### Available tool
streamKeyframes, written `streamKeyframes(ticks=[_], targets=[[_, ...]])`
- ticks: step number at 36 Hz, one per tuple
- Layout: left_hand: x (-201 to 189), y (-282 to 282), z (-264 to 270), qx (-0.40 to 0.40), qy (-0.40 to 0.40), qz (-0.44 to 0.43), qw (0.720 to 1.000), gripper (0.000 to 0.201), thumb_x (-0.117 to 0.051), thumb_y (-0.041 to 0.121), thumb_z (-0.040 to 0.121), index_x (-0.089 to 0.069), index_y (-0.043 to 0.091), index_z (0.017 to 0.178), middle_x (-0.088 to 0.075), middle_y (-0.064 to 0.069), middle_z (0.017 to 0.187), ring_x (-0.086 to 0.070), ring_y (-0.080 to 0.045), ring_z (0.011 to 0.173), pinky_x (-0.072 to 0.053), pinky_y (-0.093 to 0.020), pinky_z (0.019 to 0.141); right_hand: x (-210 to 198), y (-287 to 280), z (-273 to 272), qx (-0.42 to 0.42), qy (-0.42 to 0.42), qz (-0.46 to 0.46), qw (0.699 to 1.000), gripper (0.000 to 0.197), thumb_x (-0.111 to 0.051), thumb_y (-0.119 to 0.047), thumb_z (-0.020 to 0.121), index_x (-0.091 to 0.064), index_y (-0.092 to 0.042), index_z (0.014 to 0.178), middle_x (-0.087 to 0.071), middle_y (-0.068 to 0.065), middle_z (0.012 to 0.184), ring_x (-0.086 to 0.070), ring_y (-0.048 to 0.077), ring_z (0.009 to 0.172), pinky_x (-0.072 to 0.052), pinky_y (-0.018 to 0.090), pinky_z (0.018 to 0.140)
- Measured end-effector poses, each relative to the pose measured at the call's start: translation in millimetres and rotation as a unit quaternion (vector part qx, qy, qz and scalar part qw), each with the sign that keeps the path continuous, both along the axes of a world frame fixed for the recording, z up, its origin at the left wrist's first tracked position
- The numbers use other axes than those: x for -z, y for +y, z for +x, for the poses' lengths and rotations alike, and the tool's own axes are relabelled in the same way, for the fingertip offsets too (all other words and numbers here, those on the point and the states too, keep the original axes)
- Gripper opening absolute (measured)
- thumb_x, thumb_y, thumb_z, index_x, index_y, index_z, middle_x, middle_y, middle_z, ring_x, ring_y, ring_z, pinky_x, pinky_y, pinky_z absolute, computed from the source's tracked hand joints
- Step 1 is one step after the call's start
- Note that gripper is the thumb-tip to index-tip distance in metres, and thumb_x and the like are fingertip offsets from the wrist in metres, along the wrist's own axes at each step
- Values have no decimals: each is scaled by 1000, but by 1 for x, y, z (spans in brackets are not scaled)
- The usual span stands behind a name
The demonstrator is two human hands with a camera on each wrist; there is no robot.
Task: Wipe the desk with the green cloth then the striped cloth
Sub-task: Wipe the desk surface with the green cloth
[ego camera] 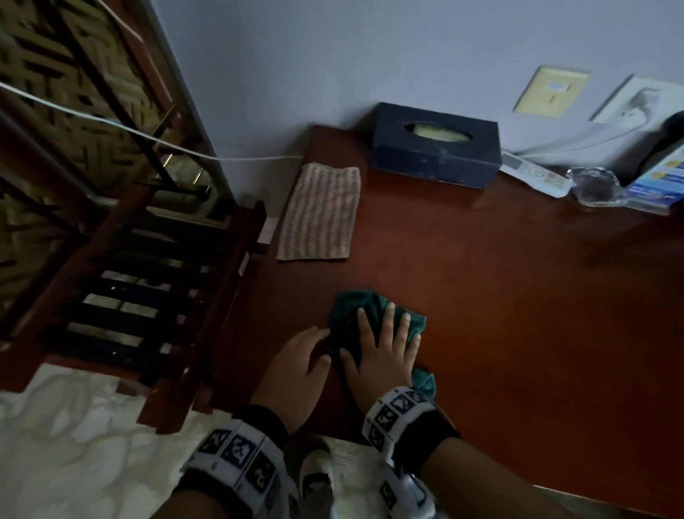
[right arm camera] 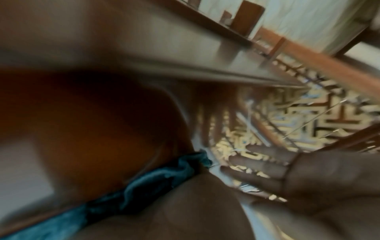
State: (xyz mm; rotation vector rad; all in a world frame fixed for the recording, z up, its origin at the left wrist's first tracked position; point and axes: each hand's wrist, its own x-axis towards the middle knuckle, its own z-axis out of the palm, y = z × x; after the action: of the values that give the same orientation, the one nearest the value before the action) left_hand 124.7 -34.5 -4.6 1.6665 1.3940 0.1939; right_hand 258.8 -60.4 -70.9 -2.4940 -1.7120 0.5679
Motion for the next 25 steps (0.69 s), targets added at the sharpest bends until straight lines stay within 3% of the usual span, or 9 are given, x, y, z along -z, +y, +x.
streamKeyframes(ticks=[2,5,7,9,10,14,18,21,25], targets=[[0,11,-8,5,7,7,1000,40,-43,21,99,-41,24,140,-34,6,150,-29,-7,137,-20,-18,109,6,11,-16,-36,-6,-19,999,79,-4,-65,76,0,-35,149,25,9,151,27,29,135,23,50,104],[-2,24,-18,22,22,3,1000,42,-40,22,101,-37,25,143,-28,8,152,-23,-8,140,-18,-18,109,-1,29,-38,-51,-11,0,999,79,-2,-63,74,-3,-35,148,18,13,153,21,33,136,16,52,106],[-4,29,-22,20,23,1,1000,43,-39,21,101,-34,26,144,-25,9,154,-20,-8,141,-17,-18,108,1,36,-52,-72,2,-31,997,74,6,-59,73,17,-34,142,32,9,147,33,31,130,22,51,103],[-6,33,-27,11,24,-2,1000,43,-38,21,102,-33,26,145,-23,9,154,-18,-8,142,-18,-20,110,4,42,-61,-89,14,-54,994,60,-9,-54,91,28,-34,134,40,7,141,38,31,129,26,51,101],[-6,35,-29,8,26,-4,1000,44,-37,21,102,-33,26,145,-23,9,155,-17,-8,142,-18,-21,111,3,46,-63,-97,11,-60,993,63,-19,-50,97,30,-34,133,42,7,140,38,31,129,26,51,101],[-4,41,-41,3,29,-4,1000,45,-37,21,102,-32,26,146,-21,9,155,-15,-9,143,-17,-24,113,1,57,-76,-125,10,-66,990,68,-26,-47,99,24,-35,143,44,7,138,40,30,128,21,53,107],[3,41,-50,-5,32,-9,999,45,-34,21,103,-29,25,147,-19,8,156,-16,-9,143,-17,-23,113,-9,56,-73,-153,51,-65,985,70,-25,-54,94,18,-35,146,37,3,146,29,31,139,18,51,110],[11,41,-49,11,44,-3,999,45,-31,23,103,-26,24,148,-16,8,157,-12,-9,144,-15,-21,112,-13,46,-58,-166,75,-46,982,83,-2,-69,72,22,-33,144,24,2,155,23,25,142,18,45,110],[22,41,-40,41,64,22,997,47,-29,23,103,-21,22,150,-10,5,158,-4,-10,146,-12,-20,112,-14,21,-36,-166,53,-42,984,84,3,-66,68,28,-27,138,26,-2,152,30,16,136,21,38,107]])
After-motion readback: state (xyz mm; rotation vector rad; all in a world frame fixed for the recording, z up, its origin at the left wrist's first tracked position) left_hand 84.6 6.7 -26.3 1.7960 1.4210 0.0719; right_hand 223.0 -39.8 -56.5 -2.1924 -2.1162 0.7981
